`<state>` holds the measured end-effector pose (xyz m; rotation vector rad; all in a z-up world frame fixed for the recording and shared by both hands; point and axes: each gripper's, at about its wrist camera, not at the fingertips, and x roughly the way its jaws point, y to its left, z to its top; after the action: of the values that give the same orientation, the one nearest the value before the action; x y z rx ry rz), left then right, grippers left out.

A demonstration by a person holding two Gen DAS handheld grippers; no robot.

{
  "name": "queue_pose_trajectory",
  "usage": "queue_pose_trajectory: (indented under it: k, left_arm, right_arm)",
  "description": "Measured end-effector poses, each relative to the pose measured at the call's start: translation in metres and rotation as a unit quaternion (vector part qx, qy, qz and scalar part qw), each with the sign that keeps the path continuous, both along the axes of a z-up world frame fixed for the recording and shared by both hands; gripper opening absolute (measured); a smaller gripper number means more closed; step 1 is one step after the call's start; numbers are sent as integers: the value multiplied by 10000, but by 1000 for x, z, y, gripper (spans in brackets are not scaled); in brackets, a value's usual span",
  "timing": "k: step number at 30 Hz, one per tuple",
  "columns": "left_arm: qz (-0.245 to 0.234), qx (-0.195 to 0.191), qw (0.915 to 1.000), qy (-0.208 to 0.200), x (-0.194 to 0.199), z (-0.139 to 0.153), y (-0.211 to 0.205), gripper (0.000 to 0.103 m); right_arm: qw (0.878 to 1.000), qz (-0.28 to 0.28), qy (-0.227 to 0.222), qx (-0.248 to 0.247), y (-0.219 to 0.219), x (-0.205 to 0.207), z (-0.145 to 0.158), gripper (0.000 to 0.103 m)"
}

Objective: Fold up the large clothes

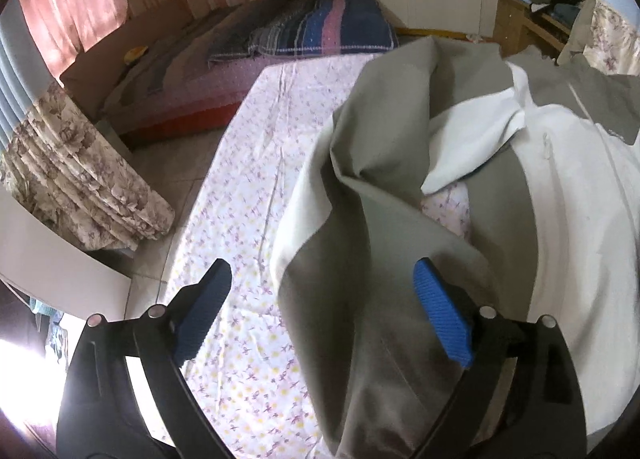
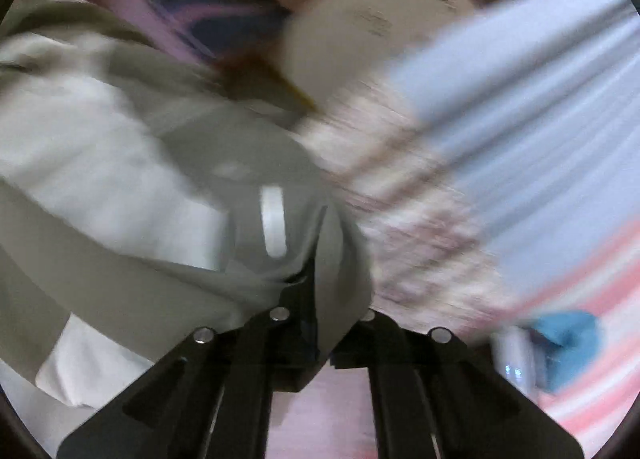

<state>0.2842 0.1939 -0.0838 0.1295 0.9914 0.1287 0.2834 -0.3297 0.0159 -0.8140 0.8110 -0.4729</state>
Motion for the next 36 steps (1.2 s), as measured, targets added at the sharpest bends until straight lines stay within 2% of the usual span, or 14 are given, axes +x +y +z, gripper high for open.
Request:
queue_pose_trajectory:
  k: [4,6,8,11,12,14,16,20,25,27,33,34,35,36]
  left_arm:
    - [76,-258,9992,302,16,-17,-2,54]
    - [296,-80,9990,319,23,-23,-1,27]
    - [496,-147,9982,305,30,-25,9,17]
    - [952,-190,9951,194,35,-22,33,8]
    - [1035,-200,9943,165,34,-21,39,7]
    - [1169,-242,9927,158,34,-21,50,7]
    - [1210,-176,9923,179,35,-23,53,6]
    - [1259,348,9914,5,26,-19,46,5]
    - [1546,-84,9878,-161,-5,1,68,5]
    - [1656,-149,9859,-188,-23,10,78,5]
    - [2011,-953,9749,80,-43,21,124,5]
    - [1963,-949,9759,101,-39,20,123,5]
    - [1807,-753,9806,65,-32,20,115,5]
    - [1708,-589,9835,17,-28,19,108,6]
  right_arm:
    - [9951,-826,537,43,-109,33,-29,0]
    - [9819,-1248,758,1202,-158,59,-48,0]
    - [9145,-1987,705,3453,-221,65,-64,5]
    - [8536,-1969,160,4820,-251,43,-66,11]
    - [8519,-1894,-70,4883,-250,30,-57,17]
    - [8771,-1640,-366,4499,-230,9,-46,76]
    - [9074,-808,-481,4096,-192,-12,-30,85]
    - [9221,510,-256,3828,-98,-44,-26,86]
    - [9233,1782,903,3279,-4,-67,-65,87]
    - [9363,1912,1079,2741,16,-65,-85,87]
    - [9318,1818,1430,2796,12,-17,-128,86]
    - [9221,1695,1483,3147,6,-5,-129,76]
    - [9105,1549,1526,3518,0,1,-127,36]
    - [8969,1327,1505,3942,-8,4,-123,22]
